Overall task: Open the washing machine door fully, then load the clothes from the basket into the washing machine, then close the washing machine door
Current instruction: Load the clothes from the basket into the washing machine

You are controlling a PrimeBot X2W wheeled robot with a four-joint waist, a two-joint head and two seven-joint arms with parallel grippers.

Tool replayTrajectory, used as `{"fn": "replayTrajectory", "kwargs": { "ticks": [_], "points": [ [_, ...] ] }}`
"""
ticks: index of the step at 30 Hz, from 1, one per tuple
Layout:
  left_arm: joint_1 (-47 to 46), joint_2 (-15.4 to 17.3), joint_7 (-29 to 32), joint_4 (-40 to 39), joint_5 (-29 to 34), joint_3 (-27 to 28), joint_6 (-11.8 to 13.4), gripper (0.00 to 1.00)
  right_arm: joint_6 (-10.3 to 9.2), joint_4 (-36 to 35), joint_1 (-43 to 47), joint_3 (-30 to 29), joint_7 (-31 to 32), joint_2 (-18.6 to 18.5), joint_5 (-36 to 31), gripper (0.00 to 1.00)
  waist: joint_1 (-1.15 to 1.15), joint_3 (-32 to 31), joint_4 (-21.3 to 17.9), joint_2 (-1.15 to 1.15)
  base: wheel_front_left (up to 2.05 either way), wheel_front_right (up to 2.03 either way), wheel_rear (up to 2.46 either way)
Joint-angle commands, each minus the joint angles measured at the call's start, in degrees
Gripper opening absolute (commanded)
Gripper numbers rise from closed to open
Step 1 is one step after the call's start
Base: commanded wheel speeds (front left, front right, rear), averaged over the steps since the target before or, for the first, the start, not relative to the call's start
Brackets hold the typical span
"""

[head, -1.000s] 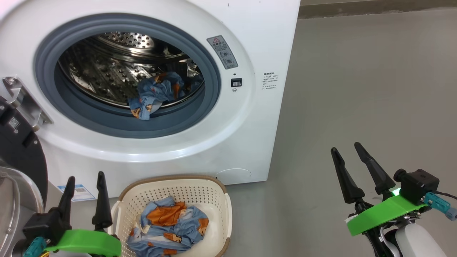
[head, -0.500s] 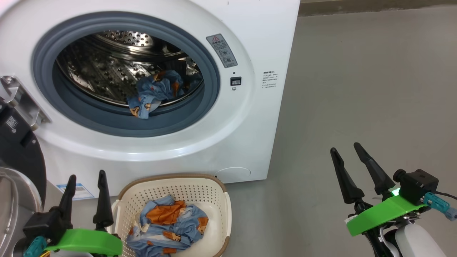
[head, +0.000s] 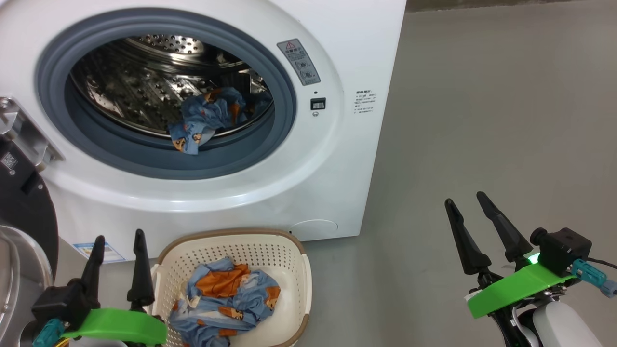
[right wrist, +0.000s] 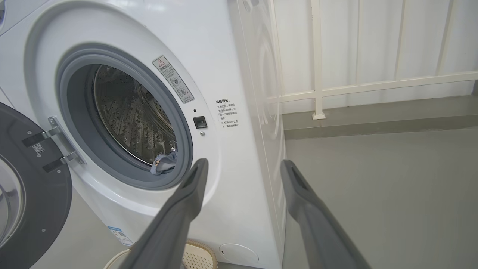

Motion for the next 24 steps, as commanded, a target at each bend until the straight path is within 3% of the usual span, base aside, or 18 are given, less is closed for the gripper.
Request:
{"fn": "replayTrajectory", "kwargs": {
  "ticks": [1, 12, 24],
  "points": [
    [-1.2, 1.2, -0.2, -1.4, -0.4, 1.5, 0.4, 1.00, 0.09, -1.7, -0.8, 1.2, -0.3, -0.6, -0.5, 1.00, 0.00, 0.5, -0.1, 0.00, 0.00, 0.00, 0.00],
    [-3.9, 2.2, 0.2, 2.2, -0.8, 0.2, -0.5, 1.00, 0.09, -2.5, -2.2, 1.3, -0.3, 0.2, -1.0, 1.00, 0.00, 5.7, -1.6, 0.00, 0.00, 0.00, 0.00],
    [-9.6, 4.9, 0.1, 6.8, -0.9, -0.4, -1.6, 1.00, 0.09, -4.1, -4.8, 0.5, -0.3, 2.6, -2.1, 1.00, 0.00, 16.6, -4.8, 0.00, 0.00, 0.00, 0.00]
  ]
}}
